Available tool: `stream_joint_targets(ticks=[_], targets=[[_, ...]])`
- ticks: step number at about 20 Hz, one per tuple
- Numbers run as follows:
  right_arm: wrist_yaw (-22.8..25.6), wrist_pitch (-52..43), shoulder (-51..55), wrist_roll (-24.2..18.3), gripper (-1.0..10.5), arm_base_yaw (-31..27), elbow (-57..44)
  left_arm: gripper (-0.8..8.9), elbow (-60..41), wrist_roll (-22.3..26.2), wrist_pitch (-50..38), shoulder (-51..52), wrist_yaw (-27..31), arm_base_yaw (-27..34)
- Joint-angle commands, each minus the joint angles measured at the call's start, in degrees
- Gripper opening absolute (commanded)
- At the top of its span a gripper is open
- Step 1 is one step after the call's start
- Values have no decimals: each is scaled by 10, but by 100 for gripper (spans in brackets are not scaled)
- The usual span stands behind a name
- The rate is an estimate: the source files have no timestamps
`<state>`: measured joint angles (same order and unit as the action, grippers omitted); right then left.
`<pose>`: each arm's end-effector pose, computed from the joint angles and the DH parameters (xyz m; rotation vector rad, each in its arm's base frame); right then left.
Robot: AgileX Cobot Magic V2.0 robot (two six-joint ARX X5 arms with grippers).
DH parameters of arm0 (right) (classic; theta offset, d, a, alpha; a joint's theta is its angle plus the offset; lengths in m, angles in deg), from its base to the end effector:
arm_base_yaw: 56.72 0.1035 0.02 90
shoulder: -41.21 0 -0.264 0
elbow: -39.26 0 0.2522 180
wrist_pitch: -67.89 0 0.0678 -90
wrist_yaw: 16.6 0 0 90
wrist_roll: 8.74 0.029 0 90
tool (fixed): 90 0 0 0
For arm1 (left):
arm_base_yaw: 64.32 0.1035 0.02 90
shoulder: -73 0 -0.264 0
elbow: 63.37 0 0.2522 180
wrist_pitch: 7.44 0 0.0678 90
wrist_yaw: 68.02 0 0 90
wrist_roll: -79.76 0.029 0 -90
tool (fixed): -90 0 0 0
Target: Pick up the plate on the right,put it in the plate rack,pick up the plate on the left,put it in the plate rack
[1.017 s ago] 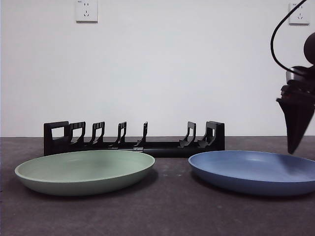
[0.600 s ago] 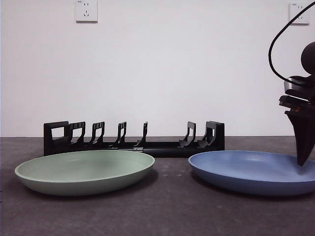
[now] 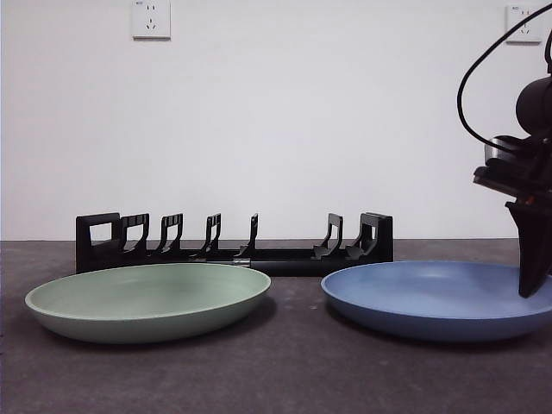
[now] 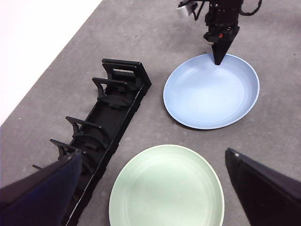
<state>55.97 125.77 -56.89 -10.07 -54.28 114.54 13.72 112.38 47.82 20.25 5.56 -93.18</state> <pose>0.3044 0.0217 0.1728 0.1654 1.3985 0.3034 0.1467 -0.0902 0.3685 0.5855 0.3168 -0.9082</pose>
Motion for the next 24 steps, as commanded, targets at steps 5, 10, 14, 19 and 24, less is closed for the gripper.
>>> stream_joint_targets(ticks=[5, 10, 14, 19, 24], targets=[[-34, 103, 34, -16, -13, 2, 118, 601, 0, 33, 5, 0, 8, -6], [-83, 193, 54, -12, -13, 8, 281, 601, 0, 101, 28, -2, 136, -31], [-93, 210, 54, 12, -13, 61, 352, 601, 0, 119, 26, -2, 179, -42], [-106, 175, 45, 44, -13, 171, 374, 601, 0, 142, 30, -6, 180, -66], [-119, 171, 40, 55, -13, 216, 374, 601, 0, 202, 54, -9, 198, -105]])
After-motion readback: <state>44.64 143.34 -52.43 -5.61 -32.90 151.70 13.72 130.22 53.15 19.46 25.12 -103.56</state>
